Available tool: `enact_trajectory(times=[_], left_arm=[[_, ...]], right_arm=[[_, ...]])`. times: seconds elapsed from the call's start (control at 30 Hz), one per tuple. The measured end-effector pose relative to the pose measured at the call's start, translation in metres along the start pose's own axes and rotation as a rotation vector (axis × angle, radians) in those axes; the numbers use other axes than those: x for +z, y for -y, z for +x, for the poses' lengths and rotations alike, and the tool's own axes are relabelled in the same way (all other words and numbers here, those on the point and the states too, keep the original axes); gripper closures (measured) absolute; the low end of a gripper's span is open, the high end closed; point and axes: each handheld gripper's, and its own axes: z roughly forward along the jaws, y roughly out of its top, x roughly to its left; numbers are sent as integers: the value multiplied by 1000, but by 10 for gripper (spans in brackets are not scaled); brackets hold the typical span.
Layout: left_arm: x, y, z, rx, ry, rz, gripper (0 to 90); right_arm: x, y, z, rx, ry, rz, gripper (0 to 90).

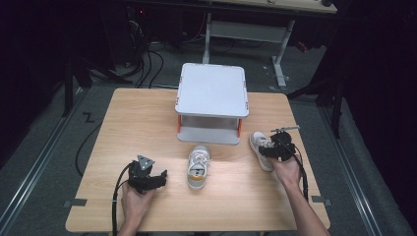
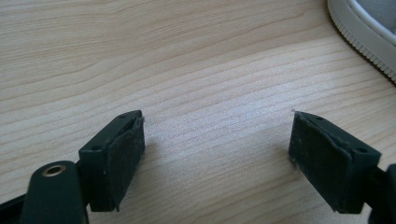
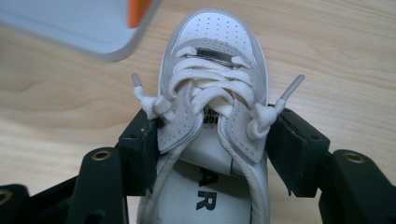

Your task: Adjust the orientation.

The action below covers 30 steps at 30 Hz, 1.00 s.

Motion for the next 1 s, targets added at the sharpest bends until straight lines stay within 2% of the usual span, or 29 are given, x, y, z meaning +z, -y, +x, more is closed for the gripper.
enact_trajectory(times=[0.1,0.13,0.2,0.27,0.3,0.33,0.37,0.4,0.43,0.47,0.5,0.57,0.6,0.7,0.9,1.0], left_arm=[[0,0,0,-1,-1,0,188],[0,0,0,-1,-1,0,189],[0,0,0,-1,-1,0,189],[0,0,0,-1,-2,0,189],[0,0,0,-1,-1,0,189],[0,0,0,-1,-1,0,190],[0,0,0,-2,-2,0,190],[0,0,0,-2,-2,-1,190],[0,0,0,-2,-3,-1,191],[0,0,0,-2,-3,-1,192],[0,0,0,-2,-3,-1,192],[0,0,0,-3,-4,-1,193],[0,0,0,-3,-4,-2,193],[0,0,0,-5,-4,-2,194],[0,0,0,-3,-5,-2,194],[0,0,0,-10,-9,-3,193]], right_arm=[[-13,11,16,-37,-29,-17,392],[-19,19,29,-64,-56,-23,392],[-20,22,34,-72,-66,-24,392],[-23,29,54,-107,-101,-25,393],[-23,30,60,-112,-109,-24,393],[-23,30,60,-112,-109,-24,393],[-24,29,70,-122,-120,-25,392],[-24,29,70,-122,-120,-25,392],[-24,27,82,-124,-134,-29,391],[-24,27,82,-124,-134,-29,391],[-22,25,91,-100,-153,-27,390],[-19,23,99,-83,-165,-27,388],[-19,23,99,-83,-165,-27,388],[-9,18,116,-96,-150,-8,386],[-1,14,130,-105,-113,10,379],[2,12,140,-117,-95,23,338]])
